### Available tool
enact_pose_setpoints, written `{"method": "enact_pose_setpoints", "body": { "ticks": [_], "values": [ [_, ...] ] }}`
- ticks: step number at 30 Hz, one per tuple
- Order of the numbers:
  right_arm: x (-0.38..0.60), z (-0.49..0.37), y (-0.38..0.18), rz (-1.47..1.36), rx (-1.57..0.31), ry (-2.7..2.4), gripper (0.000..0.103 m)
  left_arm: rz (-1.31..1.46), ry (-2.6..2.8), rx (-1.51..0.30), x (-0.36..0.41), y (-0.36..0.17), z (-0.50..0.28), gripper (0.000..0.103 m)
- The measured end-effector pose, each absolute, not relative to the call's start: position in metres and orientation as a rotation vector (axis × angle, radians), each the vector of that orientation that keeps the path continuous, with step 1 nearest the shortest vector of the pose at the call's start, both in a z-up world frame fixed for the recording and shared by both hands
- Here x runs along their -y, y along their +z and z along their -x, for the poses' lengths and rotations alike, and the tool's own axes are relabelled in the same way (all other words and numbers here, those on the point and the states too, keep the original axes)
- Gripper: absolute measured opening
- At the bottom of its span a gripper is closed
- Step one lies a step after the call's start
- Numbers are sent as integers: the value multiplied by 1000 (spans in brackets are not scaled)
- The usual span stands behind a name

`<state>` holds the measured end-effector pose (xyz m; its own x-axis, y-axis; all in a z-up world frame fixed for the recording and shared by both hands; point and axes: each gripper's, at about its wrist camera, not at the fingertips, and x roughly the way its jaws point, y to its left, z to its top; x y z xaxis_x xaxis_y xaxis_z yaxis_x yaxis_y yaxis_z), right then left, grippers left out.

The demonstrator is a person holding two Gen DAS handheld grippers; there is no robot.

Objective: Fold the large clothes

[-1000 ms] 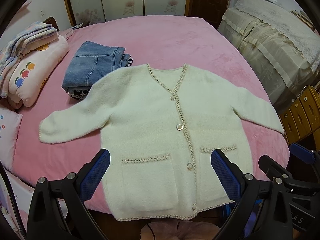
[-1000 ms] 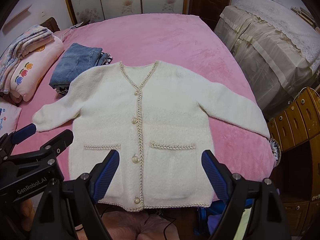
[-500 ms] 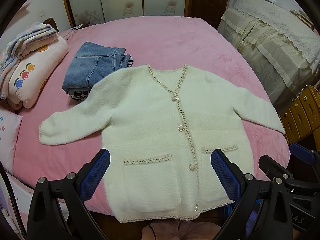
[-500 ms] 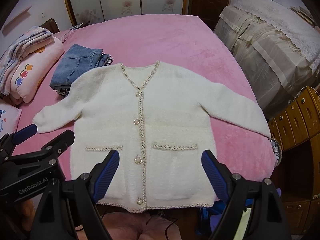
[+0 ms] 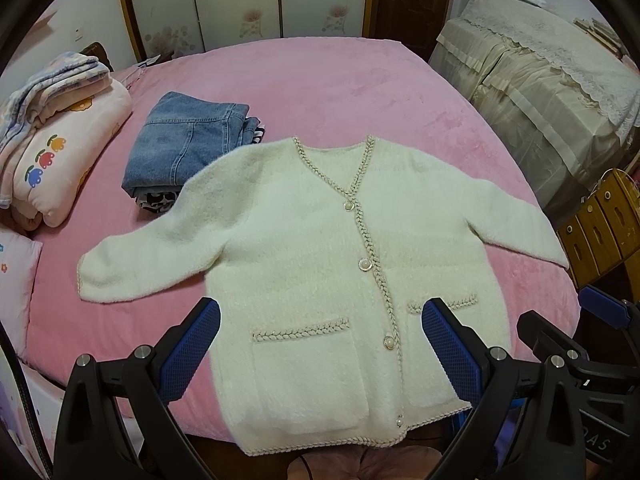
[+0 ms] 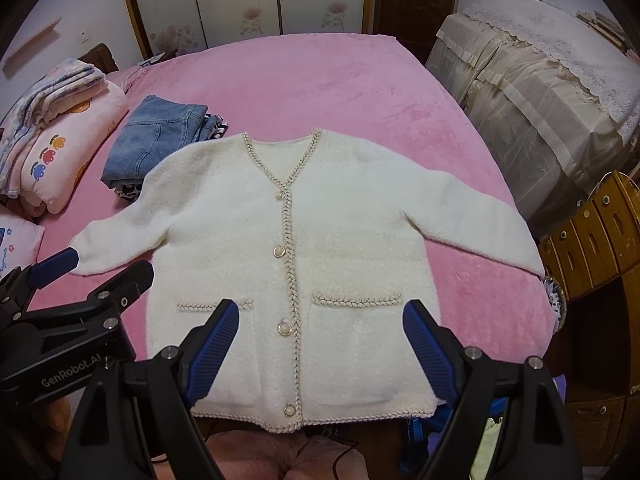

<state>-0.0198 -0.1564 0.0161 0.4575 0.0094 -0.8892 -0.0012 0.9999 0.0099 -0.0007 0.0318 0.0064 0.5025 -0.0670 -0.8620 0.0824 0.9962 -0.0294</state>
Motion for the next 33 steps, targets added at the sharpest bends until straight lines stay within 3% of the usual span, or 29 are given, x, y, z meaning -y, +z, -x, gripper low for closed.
{"method": "enact_pose_setpoints", "body": {
  "ticks": [19, 33],
  "values": [
    [162, 25, 32, -10, -1020, -56, 85, -17, -164, -973, -28, 18, -13, 100],
    [252, 18, 52, -91, -907, -140, 85, -77, -267, -814, 56, 66, -26, 100]
  ]
}}
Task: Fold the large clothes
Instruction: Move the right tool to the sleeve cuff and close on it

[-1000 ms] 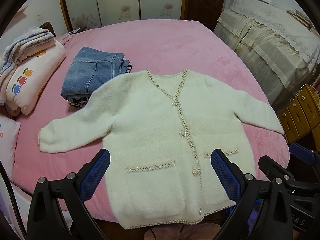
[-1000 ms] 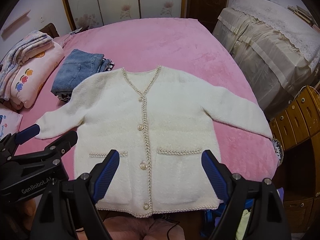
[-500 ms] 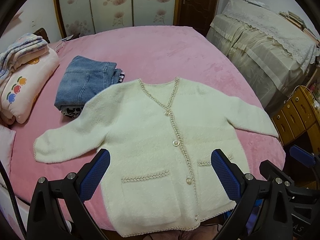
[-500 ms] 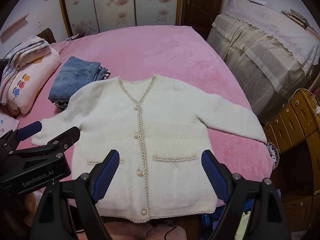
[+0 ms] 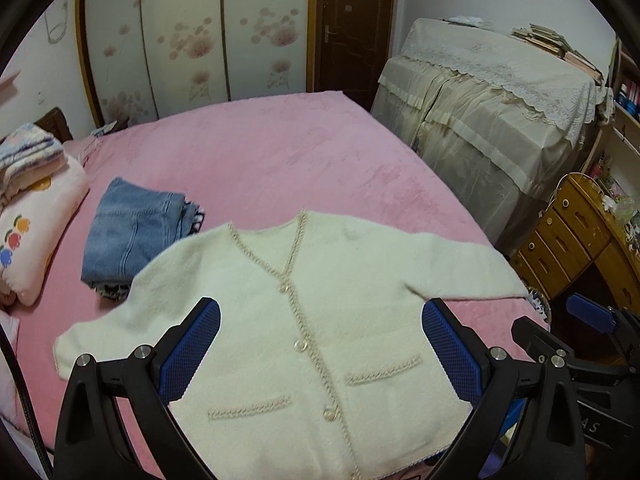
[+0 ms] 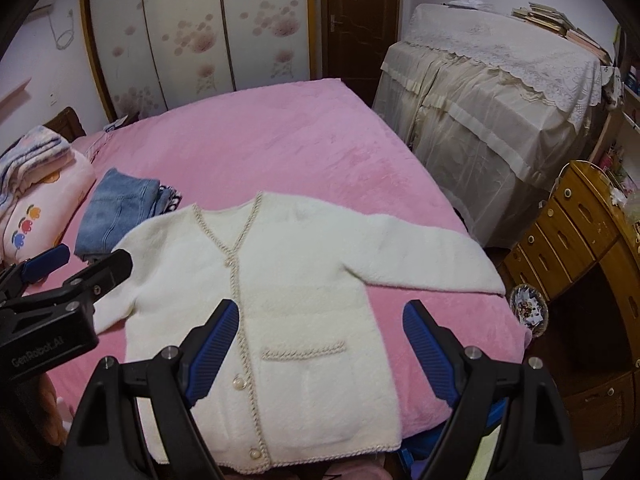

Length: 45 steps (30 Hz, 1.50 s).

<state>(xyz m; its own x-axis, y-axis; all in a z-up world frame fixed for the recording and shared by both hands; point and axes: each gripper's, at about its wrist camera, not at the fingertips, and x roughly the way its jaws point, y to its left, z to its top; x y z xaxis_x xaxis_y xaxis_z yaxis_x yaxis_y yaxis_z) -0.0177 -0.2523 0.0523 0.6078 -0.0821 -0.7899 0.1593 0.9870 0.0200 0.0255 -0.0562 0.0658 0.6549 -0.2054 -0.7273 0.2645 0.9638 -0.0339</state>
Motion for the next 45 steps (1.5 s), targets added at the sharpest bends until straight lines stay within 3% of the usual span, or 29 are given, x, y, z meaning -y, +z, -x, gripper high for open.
{"method": "enact_pose_setpoints", "body": {
  "ticks": [12, 26, 36, 45],
  "values": [
    [411, -36, 0, -220, -985, -162, 85, -122, -310, -915, 208, 53, -85, 101],
    [591, -73, -151, -482, -1147, -339, 83, -199, -340, -997, 369, -85, -180, 101],
    [645, -59, -225, -797, -1177, -383, 78, -181, -335, -1104, 406, -168, -209, 101],
    [663, -61, -256, -965, -1121, -377, 77, -194, -316, -1171, 416, -197, -213, 101]
  ]
}}
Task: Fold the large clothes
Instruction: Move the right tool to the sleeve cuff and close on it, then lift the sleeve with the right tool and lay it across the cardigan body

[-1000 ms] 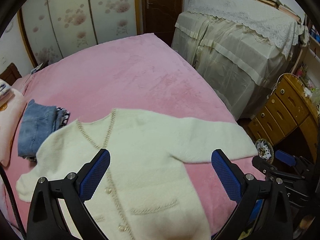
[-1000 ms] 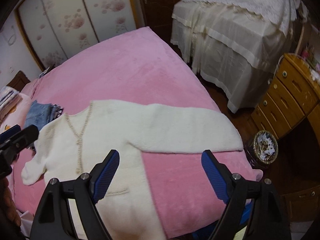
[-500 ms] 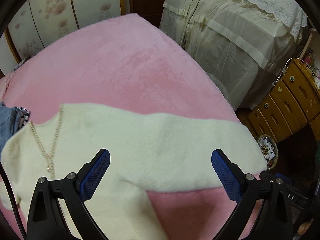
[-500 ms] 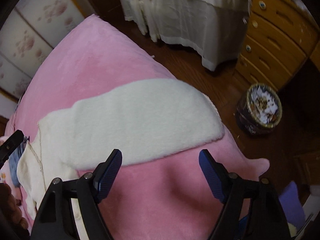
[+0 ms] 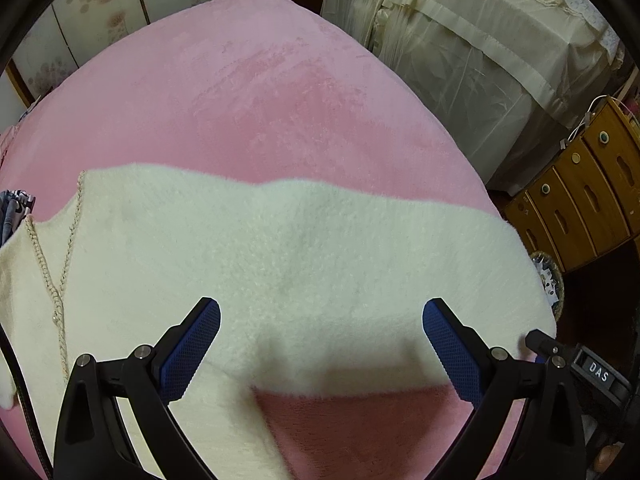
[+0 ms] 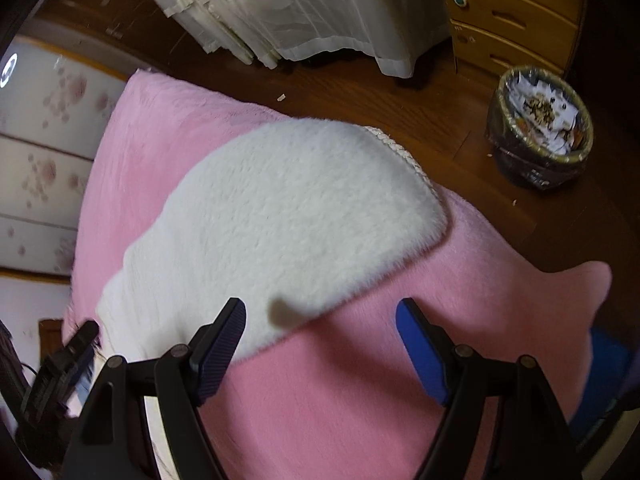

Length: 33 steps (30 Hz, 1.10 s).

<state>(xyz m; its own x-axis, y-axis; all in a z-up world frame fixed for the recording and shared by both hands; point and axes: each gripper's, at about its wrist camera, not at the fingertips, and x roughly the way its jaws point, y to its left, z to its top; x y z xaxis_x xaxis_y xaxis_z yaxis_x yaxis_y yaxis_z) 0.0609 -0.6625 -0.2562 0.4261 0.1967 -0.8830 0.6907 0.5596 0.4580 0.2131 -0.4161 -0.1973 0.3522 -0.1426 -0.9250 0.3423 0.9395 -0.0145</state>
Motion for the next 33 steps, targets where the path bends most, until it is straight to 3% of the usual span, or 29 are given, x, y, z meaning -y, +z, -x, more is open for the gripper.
{"method": "enact_pose_setpoints", "body": {
  "ticks": [6, 9, 10, 11, 19, 26, 33],
  "values": [
    [668, -79, -265, -947, -1117, -381, 51, -190, -299, -1184, 415, -198, -214, 101],
    [669, -83, -264, -916, -1112, -394, 29, -180, -293, -1193, 414, -197, -216, 101],
    [669, -83, -262, -899, -1107, -397, 18, -176, -291, -1196, 413, -197, -215, 101],
    [667, -84, -258, -873, -1101, -400, 16, -173, -289, -1200, 411, -196, -215, 101],
    [619, -96, -182, -538, -965, -379, 9, -121, -273, -1210, 370, -175, -214, 101],
    [512, -129, -103, -232, -816, -198, 9, -39, -202, -1161, 273, -143, -217, 101],
    [358, -162, -120, -23, -808, 48, 9, 62, -133, -1139, 147, -137, -225, 101]
  ]
}}
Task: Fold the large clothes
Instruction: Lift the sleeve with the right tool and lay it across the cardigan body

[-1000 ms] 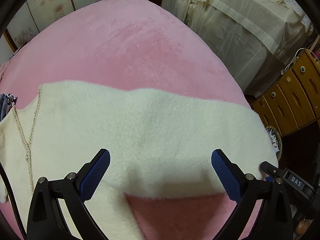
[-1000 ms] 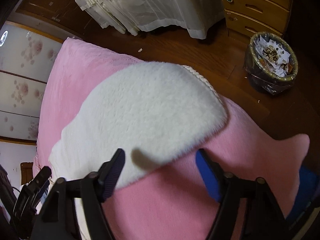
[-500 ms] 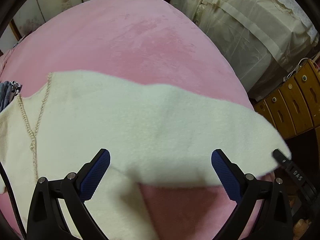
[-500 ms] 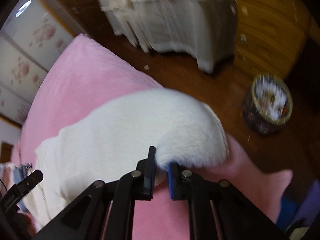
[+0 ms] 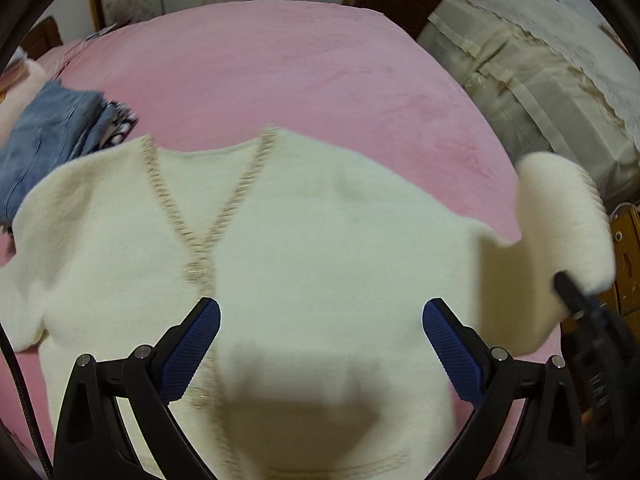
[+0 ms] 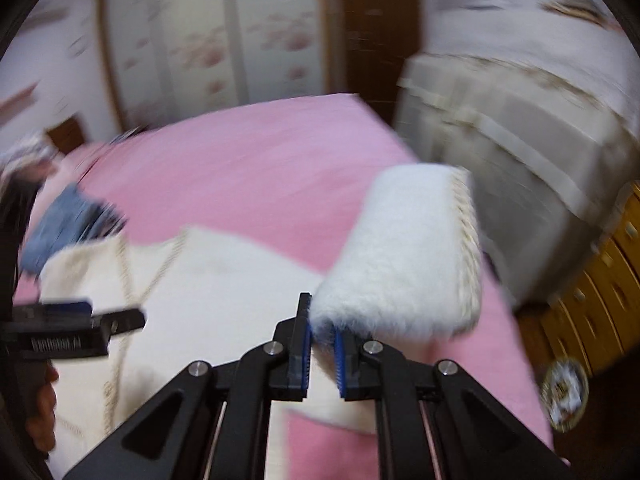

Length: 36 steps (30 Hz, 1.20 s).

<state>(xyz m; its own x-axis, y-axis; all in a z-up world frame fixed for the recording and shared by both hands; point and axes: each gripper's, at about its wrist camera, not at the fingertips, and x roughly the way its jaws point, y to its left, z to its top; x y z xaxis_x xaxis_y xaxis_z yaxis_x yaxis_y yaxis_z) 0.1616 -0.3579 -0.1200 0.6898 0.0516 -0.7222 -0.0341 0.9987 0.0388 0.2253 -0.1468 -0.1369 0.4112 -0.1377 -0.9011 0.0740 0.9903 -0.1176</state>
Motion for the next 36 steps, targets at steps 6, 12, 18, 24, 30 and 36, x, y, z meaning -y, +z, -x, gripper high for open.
{"method": "enact_pose_setpoints", "body": {
  "ticks": [6, 12, 18, 24, 30, 36],
  "values": [
    [267, -169, -219, 178, -1003, 151, 15, 177, -187, -1200, 80, -179, -237, 101],
    [262, -153, -237, 187, -1026, 136, 30, 340, -335, -1287, 71, -221, -245, 101],
    [268, -139, -216, 105, -1009, 161, 33, 375, -483, -1320, 98, -241, -249, 100],
    [282, -121, -212, 24, -1031, 161, 33, 386, -522, -1432, 125, -274, -257, 62],
    [291, -116, -219, -17, -1068, 155, 33, 283, -528, -1432, 157, -280, -260, 62],
    [298, -115, -217, -38, -1078, 111, 33, 284, -458, -1393, 160, -264, -265, 13]
  ]
}}
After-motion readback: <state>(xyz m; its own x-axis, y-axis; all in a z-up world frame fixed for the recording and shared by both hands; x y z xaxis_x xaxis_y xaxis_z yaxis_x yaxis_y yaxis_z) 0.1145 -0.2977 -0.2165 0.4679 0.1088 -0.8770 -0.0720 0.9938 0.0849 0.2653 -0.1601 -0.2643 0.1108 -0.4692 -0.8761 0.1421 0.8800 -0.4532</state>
